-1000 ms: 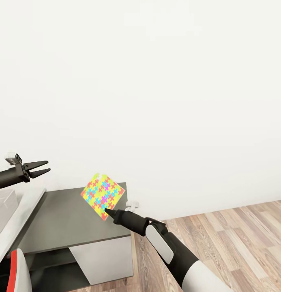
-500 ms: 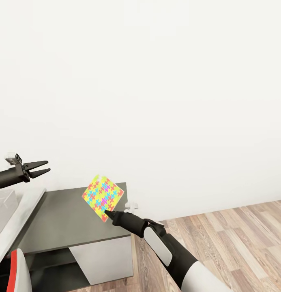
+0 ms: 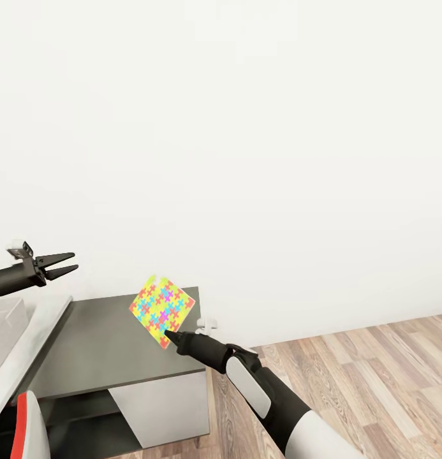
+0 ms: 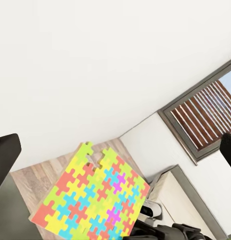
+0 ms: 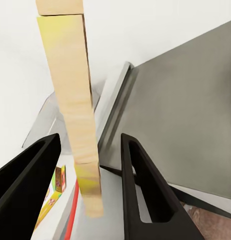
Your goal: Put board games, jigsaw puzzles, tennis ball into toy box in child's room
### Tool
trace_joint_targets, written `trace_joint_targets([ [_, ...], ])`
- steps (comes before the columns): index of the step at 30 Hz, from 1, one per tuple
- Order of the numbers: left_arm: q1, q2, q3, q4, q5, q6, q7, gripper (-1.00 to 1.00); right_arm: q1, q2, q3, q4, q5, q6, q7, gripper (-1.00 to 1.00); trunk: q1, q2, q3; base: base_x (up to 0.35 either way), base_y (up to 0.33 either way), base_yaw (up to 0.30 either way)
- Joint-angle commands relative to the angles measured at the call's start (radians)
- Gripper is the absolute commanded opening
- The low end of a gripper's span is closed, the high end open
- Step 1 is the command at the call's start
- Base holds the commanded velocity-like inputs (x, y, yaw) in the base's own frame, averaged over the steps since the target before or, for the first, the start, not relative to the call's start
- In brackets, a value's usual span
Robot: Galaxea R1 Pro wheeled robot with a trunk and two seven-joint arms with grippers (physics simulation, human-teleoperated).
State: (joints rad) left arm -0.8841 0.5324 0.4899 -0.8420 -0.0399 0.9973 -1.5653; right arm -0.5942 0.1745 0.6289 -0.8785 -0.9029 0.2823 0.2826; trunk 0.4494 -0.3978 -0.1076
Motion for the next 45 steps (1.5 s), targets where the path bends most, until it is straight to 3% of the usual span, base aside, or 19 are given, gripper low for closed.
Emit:
trace_joint_targets([
  [1,-0.001,0.0,0.001,0.0,-0.004,0.011,-0.006,1.0,-0.001,0.0,0.0,0.0,-0.008,0.005,0.001,-1.0,0.001,-0.002,-0.002,0.0,0.0,0.0],
  [8,-0.001,-0.002,0.0,0.0,-0.004,0.01,-0.006,1.0,-0.001,0.0,-0.003,0.0,-0.008,0.007,0.001,-1.0,0.001,-0.002,-0.002,0.0,-0.081,0.097],
  [25,-0.001,-0.002,0.0,0.0,-0.004,0.01,-0.006,1.0,-0.001,0.0,-0.002,0.0,-0.008,0.002,0.001,-1.0,0.001,-0.002,-0.002,0.0,-0.088,0.263],
  [45,-0.001,0.0,0.002,0.0,-0.003,0.01,-0.006,1.0,-0.001,0.0,0.001,-0.023,-0.007,0.003,-0.001,-1.0,0.001,-0.002,-0.002,0.0,-0.033,0.061],
])
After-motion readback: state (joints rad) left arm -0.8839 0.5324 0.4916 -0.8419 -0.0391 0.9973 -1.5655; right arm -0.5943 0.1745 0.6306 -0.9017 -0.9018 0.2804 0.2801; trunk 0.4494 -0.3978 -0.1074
